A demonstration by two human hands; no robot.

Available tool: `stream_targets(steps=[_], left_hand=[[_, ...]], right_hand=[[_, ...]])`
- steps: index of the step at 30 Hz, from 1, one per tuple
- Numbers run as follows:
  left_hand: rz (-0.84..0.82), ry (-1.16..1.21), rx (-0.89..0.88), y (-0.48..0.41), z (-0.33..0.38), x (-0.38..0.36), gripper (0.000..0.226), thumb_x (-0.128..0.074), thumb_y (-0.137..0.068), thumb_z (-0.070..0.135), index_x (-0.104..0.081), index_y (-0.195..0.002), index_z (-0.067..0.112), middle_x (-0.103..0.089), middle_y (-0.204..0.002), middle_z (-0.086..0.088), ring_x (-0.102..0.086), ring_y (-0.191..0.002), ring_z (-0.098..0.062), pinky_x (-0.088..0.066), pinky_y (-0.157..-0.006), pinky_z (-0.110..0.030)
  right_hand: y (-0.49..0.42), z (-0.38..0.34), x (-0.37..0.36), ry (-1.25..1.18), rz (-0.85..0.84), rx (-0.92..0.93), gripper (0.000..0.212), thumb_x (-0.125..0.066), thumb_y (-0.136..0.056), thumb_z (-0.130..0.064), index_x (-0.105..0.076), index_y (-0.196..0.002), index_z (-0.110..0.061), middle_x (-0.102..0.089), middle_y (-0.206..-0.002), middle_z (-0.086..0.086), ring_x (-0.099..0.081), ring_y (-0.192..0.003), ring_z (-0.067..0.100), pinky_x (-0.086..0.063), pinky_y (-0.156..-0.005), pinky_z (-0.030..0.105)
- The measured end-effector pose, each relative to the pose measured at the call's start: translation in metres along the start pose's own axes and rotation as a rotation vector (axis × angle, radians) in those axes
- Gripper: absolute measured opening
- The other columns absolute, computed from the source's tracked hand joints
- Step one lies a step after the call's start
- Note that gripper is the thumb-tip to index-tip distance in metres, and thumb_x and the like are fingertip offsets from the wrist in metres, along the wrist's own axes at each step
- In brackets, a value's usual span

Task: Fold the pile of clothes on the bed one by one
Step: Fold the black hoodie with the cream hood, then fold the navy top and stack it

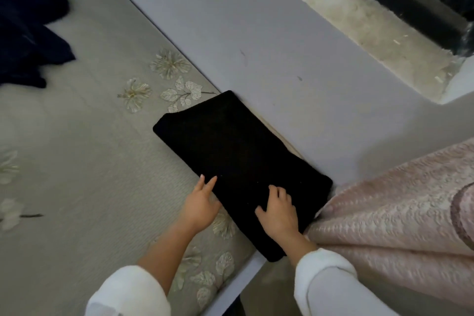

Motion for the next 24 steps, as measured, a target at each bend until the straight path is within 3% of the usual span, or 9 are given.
stream_targets(steps=[2, 5, 9, 14, 19, 24], left_hand=[[0.073, 0.042, 0.031, 0.013, -0.009, 0.016, 0.064, -0.052, -0.095, 0.022, -0.020, -0.151, 0.025, -0.004, -0.160, -0.006, -0.034, -0.138, -0.023, -0.032, -0.102, -0.023], [0.152, 0.098, 0.111, 0.038, -0.036, 0.049, 0.064, -0.052, -0.095, 0.023, -0.022, -0.151, 0.023, -0.007, -0.160, -0.007, -0.020, -0.144, -0.024, -0.023, -0.112, -0.032], [0.240, 0.151, 0.227, 0.075, -0.090, 0.099, 0.064, -0.052, -0.095, 0.020, -0.021, -0.151, 0.017, -0.011, -0.159, -0.012, -0.017, -0.145, -0.026, -0.019, -0.114, -0.034], [0.369, 0.135, 0.419, 0.114, -0.198, 0.164, 0.063, -0.052, -0.094, 0.023, -0.024, -0.149, 0.012, -0.020, -0.156, -0.016, -0.022, -0.143, -0.030, -0.021, -0.114, -0.036], [0.473, 0.096, 0.515, 0.121, -0.288, 0.187, 0.059, -0.050, -0.094, 0.022, -0.028, -0.147, 0.010, -0.026, -0.154, -0.015, -0.021, -0.142, -0.029, -0.019, -0.115, -0.038], [0.657, 0.079, 0.527, 0.077, -0.357, 0.215, 0.056, -0.046, -0.097, 0.025, -0.027, -0.149, 0.016, -0.013, -0.159, -0.010, -0.008, -0.147, -0.025, -0.014, -0.117, -0.038]], right_hand=[[-0.001, -0.032, 0.005, -0.026, -0.007, 0.074, 0.060, -0.054, -0.091, -0.036, -0.030, -0.141, -0.014, -0.037, -0.141, 0.008, -0.040, -0.125, 0.026, -0.043, -0.097, 0.039], [0.002, -0.091, 0.009, -0.032, -0.042, 0.219, 0.060, -0.054, -0.091, -0.036, -0.030, -0.142, -0.013, -0.037, -0.140, 0.009, -0.039, -0.125, 0.026, -0.042, -0.098, 0.040], [0.016, -0.170, -0.003, -0.002, -0.116, 0.366, 0.058, -0.055, -0.092, -0.035, -0.032, -0.140, -0.013, -0.036, -0.139, 0.009, -0.037, -0.125, 0.026, -0.040, -0.098, 0.037], [0.032, -0.280, -0.043, 0.056, -0.202, 0.528, 0.058, -0.054, -0.091, -0.034, -0.034, -0.140, -0.011, -0.038, -0.139, 0.010, -0.037, -0.127, 0.027, -0.035, -0.100, 0.036], [0.020, -0.359, -0.090, 0.133, -0.251, 0.577, 0.059, -0.056, -0.089, -0.033, -0.036, -0.139, -0.009, -0.039, -0.139, 0.013, -0.035, -0.130, 0.030, -0.033, -0.106, 0.037], [-0.034, -0.430, -0.129, 0.265, -0.223, 0.697, 0.058, -0.053, -0.090, -0.037, -0.035, -0.139, -0.012, -0.038, -0.141, 0.009, -0.034, -0.130, 0.026, -0.032, -0.106, 0.037]])
Point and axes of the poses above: each hand's wrist, its own y-axis away from the middle knuckle, its own x-axis out of the back of the hand, z = x × y, the point moved 2 cm from there along -y, towards the middle knuckle
